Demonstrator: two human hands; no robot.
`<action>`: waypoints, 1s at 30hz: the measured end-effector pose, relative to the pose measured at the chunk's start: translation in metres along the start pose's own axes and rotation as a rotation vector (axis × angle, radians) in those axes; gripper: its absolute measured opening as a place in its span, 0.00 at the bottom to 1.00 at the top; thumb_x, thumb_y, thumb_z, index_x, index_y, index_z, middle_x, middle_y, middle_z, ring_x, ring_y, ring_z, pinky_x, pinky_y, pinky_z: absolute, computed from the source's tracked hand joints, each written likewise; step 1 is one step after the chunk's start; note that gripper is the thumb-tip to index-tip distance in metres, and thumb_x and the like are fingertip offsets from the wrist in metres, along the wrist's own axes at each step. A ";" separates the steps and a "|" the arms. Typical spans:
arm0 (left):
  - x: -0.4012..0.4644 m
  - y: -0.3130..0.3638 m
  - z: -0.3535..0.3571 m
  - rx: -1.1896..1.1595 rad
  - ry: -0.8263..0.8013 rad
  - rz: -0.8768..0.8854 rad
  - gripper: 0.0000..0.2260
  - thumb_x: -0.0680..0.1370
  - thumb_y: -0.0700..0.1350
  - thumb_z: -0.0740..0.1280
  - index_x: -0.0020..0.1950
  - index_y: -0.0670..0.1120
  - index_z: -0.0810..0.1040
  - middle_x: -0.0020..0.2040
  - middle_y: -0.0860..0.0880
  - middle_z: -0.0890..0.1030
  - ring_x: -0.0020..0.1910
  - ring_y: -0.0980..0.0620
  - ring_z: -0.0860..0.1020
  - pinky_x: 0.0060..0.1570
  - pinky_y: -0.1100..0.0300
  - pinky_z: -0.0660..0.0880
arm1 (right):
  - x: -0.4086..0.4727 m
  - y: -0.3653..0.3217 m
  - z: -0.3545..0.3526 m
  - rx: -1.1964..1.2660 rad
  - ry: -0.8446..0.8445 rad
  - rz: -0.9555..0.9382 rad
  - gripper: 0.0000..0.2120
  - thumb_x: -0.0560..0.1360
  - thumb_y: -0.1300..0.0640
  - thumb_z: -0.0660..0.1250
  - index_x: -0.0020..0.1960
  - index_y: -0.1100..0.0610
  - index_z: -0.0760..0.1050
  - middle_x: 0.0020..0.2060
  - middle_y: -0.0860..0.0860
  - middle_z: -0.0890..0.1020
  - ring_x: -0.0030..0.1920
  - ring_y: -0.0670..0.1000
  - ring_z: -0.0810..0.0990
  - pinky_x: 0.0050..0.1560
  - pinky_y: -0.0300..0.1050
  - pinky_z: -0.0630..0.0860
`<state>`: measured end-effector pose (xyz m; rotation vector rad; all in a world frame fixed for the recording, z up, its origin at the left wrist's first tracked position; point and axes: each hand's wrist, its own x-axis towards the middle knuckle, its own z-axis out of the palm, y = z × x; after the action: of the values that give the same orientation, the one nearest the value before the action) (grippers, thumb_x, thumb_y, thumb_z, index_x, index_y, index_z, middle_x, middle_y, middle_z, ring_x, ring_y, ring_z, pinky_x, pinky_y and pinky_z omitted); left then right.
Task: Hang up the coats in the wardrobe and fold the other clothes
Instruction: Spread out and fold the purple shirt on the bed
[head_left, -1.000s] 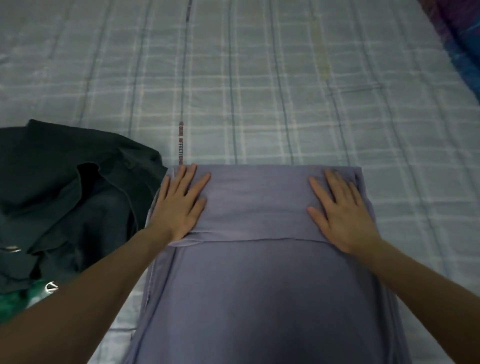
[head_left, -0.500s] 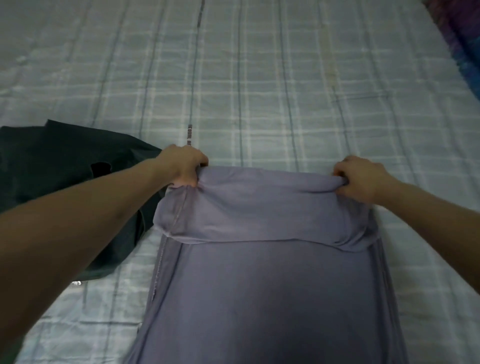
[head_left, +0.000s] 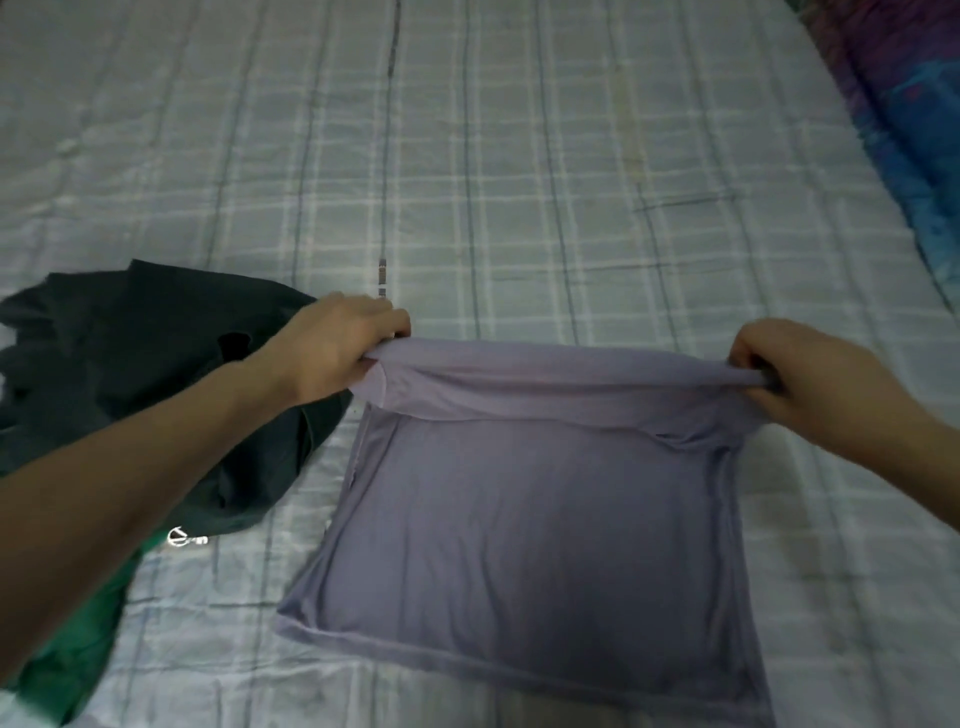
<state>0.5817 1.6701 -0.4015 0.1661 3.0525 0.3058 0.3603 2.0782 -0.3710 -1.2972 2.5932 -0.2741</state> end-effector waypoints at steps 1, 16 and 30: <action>-0.016 0.007 -0.001 0.011 -0.019 0.040 0.16 0.65 0.33 0.73 0.50 0.45 0.77 0.42 0.47 0.78 0.38 0.44 0.77 0.35 0.53 0.72 | -0.016 -0.006 0.000 -0.039 0.000 -0.061 0.15 0.63 0.64 0.73 0.41 0.52 0.69 0.39 0.50 0.74 0.38 0.56 0.75 0.32 0.50 0.74; -0.204 0.119 0.120 -0.053 -0.395 -0.041 0.24 0.59 0.51 0.73 0.54 0.54 0.76 0.44 0.56 0.77 0.41 0.53 0.78 0.42 0.60 0.69 | -0.212 -0.052 0.170 -0.089 -0.197 -0.368 0.16 0.65 0.49 0.63 0.51 0.51 0.70 0.50 0.53 0.74 0.46 0.56 0.74 0.45 0.49 0.69; -0.085 0.173 0.149 -0.188 0.033 -0.332 0.23 0.81 0.53 0.55 0.77 0.52 0.63 0.79 0.47 0.56 0.79 0.48 0.52 0.75 0.43 0.45 | -0.115 -0.123 0.189 0.140 0.015 0.278 0.29 0.79 0.44 0.51 0.77 0.55 0.58 0.77 0.57 0.58 0.75 0.58 0.59 0.72 0.60 0.59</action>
<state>0.6948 1.8579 -0.5070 -0.3551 2.9889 0.5690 0.5751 2.0859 -0.5057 -0.8786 2.6707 -0.4062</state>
